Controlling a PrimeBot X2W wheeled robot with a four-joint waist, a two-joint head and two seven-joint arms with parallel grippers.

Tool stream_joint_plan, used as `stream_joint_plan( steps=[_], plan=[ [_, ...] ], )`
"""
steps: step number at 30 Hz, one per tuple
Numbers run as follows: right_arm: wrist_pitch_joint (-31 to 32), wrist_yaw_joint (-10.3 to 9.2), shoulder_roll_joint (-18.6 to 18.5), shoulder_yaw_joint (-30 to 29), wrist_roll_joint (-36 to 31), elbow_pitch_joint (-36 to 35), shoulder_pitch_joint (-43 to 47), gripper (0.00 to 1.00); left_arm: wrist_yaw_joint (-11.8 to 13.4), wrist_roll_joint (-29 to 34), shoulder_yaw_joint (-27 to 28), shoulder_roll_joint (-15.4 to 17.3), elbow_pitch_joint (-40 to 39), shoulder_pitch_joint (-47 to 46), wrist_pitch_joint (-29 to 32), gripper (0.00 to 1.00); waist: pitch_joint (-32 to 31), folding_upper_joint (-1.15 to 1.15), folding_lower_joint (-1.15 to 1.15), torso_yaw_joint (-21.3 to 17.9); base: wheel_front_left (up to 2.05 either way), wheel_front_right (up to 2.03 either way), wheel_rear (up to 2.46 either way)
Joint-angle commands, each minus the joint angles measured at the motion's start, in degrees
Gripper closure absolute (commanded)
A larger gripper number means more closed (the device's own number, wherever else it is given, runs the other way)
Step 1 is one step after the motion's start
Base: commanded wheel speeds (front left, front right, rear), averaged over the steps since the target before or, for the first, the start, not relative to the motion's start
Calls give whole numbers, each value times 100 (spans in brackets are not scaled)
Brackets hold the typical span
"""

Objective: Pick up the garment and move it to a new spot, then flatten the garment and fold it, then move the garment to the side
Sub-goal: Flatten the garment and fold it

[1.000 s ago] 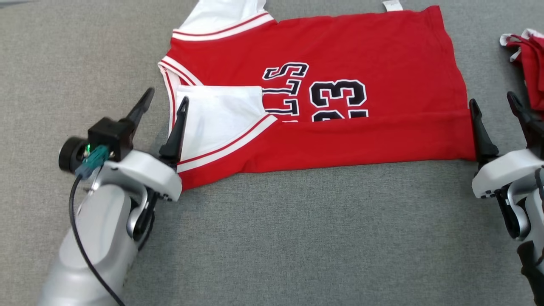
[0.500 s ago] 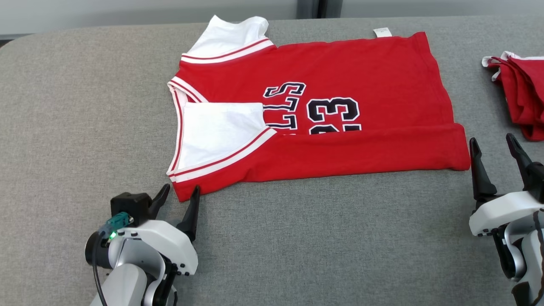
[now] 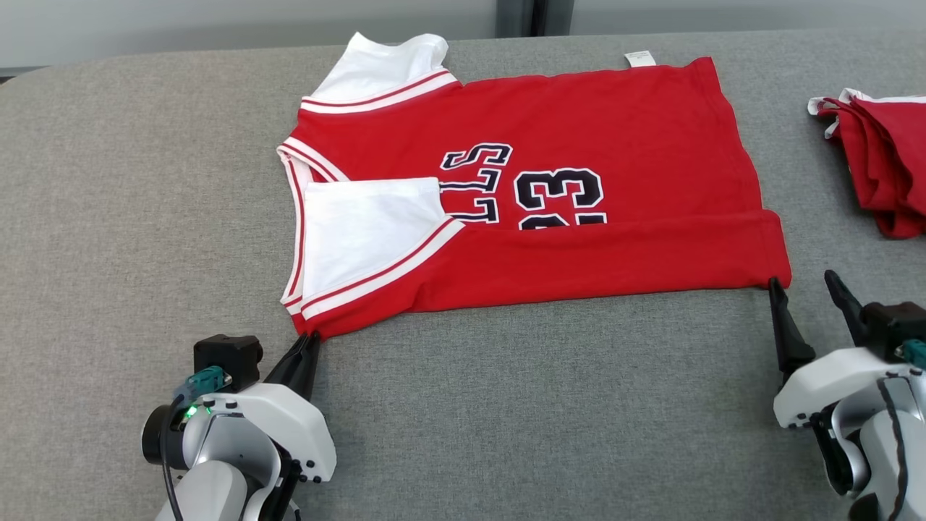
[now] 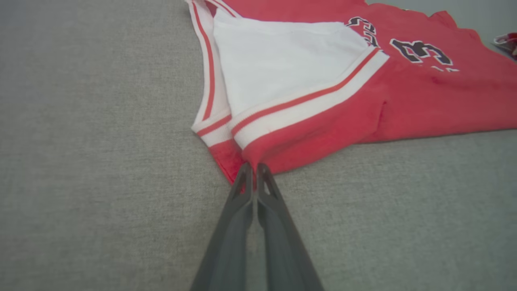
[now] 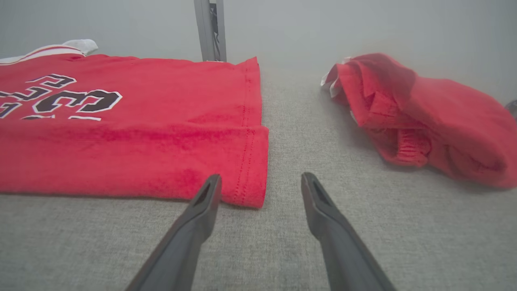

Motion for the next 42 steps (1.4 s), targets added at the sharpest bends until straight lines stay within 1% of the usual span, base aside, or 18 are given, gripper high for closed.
stream_joint_plan(
  steps=[1, 3, 6, 7, 8, 9, 10, 11, 12, 13, 14, 18, 24, 30, 35, 42],
  plan=[
    [-28, -1, -28, 9, 96, 43, -136, 0, 4, -19, 10, 67, -34, 11, 13, 100, -1, 0, 0, 12, 0, 0, 0],
    [-27, -1, -47, 78, 276, 208, -212, 0, -9, -23, -5, 82, -77, 33, 45, 100, 2, 0, 0, 39, 0, 0, 0],
    [-27, -1, -103, 245, 556, 522, -398, 4, 26, -7, -20, 115, -141, 22, 76, 100, 29, 0, 0, 102, 0, 0, 0],
    [-27, -1, -118, 327, 634, 621, -460, 9, 29, -8, -29, 118, -148, 11, 83, 100, 39, 0, 0, 117, 0, 0, 0],
    [-28, -1, -136, 401, 719, 707, -512, 16, 29, -17, -27, 120, -158, -3, 96, 100, 50, 0, 0, 132, 0, 0, 0],
    [-27, -1, -167, 481, 797, 796, -566, 24, 27, -22, -28, 129, -165, -18, 98, 100, 61, 0, 0, 146, 0, 0, 0],
    [-27, -1, -185, 564, 873, 858, -608, 35, 25, -25, -33, 136, -167, -29, 100, 100, 72, 0, 0, 157, 0, 0, 0],
    [-27, -1, -199, 648, 943, 930, -657, 51, 24, -32, -33, 138, -173, -43, 97, 100, 85, 0, 0, 169, 0, 0, 0],
    [-27, -1, -207, 737, 1021, 996, -687, 62, 23, -38, -33, 141, -175, -57, 87, 100, 98, 0, 0, 180, 0, 0, 0],
    [-27, -1, -217, 832, 1100, 1069, -723, 83, 21, -37, -39, 146, -170, -71, 83, 100, 109, 0, 0, 190, 0, 0, 0],
    [-27, -1, -243, 924, 1160, 1131, -769, 100, 21, -38, -42, 148, -163, -85, 81, 100, 117, 0, 0, 199, 0, 0, 0],
    [-13, -1, -372, 1192, 1364, 1223, -783, 100, 3, -46, -66, 167, -154, -86, 69, 100, 113, 0, 0, 234, 0, 0, 0],
    [-13, -2, -612, 1345, 1625, 941, -434, 100, 8, -114, -81, 257, -365, 195, 139, 100, -24, 0, 0, 243, 0, 0, 0],
    [-14, -2, -885, 1442, 1843, 466, 164, 100, 77, -187, -56, 416, -882, 664, 264, 100, -239, 0, 0, 245, 0, 0, 0],
    [-14, -2, -1047, 1538, 1985, 164, 605, 100, 164, -225, -114, 476, -1246, 1026, 407, 100, -357, 0, 0, 244, 0, 0, 0],
    [-14, -2, -1341, 1517, 2161, -312, 1257, 100, 337, -217, -228, 675, -1974, 1654, 802, 100, -476, 0, 0, 261, 0, 0, 0]
  ],
)
